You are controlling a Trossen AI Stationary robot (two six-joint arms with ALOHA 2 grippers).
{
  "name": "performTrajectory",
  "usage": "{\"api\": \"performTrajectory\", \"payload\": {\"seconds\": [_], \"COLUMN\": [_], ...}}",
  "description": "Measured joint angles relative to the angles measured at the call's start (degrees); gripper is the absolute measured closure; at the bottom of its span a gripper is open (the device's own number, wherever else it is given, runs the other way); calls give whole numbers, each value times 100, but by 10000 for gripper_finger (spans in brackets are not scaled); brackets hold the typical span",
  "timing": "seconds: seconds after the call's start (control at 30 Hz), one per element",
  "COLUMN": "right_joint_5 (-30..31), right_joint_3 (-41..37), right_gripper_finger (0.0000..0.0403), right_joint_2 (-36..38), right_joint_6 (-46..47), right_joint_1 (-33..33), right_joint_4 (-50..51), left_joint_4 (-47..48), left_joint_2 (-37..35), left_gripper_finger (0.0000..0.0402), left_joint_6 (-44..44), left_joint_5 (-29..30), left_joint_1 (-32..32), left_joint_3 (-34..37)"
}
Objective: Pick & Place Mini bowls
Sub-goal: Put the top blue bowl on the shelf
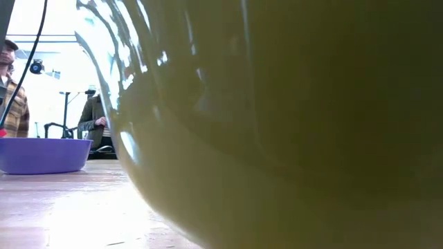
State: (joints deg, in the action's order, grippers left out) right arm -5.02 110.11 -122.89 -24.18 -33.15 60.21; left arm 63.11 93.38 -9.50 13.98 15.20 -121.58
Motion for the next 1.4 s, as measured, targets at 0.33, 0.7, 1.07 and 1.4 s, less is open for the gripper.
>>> {"api": "performTrajectory", "payload": {"seconds": [0.33, 0.7, 1.07, 1.4], "right_joint_5": [2, 50, 70, 363], "right_joint_3": [-819, -1207, -1398, -1393], "right_gripper_finger": [395, 395, 394, 383], "right_joint_2": [-4, 0, 5, 5], "right_joint_6": [20, 17, 4, 127], "right_joint_1": [-13, -13, -13, -10], "right_joint_4": [-590, -1028, -1153, -1150], "left_joint_4": [7, 6, 7, 4], "left_joint_2": [0, 0, 0, 0], "left_gripper_finger": [402, 402, 402, 402], "left_joint_6": [-92, -101, -101, -101], "left_joint_5": [0, 0, 0, 0], "left_joint_1": [0, 0, 0, 0], "left_joint_3": [0, 0, 0, 0]}}
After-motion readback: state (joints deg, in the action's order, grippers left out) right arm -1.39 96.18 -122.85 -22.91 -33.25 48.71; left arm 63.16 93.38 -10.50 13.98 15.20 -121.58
